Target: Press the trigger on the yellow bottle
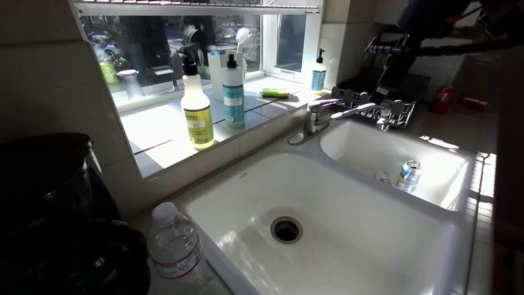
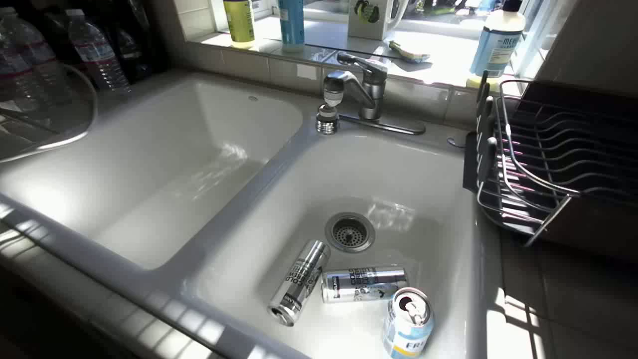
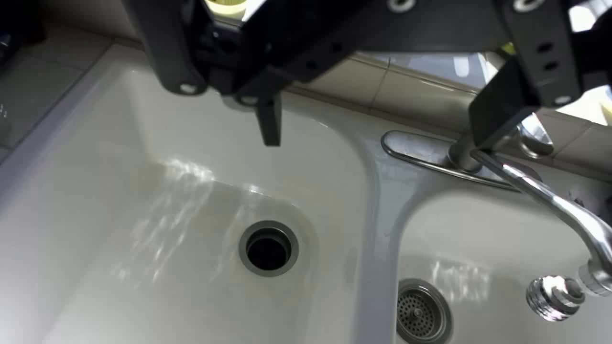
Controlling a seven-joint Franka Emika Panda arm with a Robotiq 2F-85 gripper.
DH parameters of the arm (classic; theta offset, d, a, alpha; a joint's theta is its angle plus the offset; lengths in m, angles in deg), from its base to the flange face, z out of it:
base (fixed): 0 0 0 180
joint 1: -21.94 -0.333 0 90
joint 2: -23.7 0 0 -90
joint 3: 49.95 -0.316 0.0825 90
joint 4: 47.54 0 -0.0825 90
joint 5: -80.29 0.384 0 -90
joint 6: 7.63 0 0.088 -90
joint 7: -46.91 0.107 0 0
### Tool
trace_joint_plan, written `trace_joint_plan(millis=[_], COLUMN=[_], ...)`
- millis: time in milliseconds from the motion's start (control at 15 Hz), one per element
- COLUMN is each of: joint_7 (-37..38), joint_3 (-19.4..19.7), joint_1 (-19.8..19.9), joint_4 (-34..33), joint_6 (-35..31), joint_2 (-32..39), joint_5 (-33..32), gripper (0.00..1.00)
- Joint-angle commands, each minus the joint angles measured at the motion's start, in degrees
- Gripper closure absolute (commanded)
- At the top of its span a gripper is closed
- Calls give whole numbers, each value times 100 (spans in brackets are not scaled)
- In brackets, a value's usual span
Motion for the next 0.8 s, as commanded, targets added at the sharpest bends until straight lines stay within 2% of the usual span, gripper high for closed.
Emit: trace_joint_plan(millis=[0,400,533,733], joint_7=[40,40,84,186], joint_3=[69,69,100,108], joint_1=[-90,-90,-243,-606], joint_4=[-16,-16,125,271], joint_6=[21,21,-96,-456], joint_2=[11,11,151,483], joint_5=[-48,-48,309,1273], gripper=[0,0,0,0])
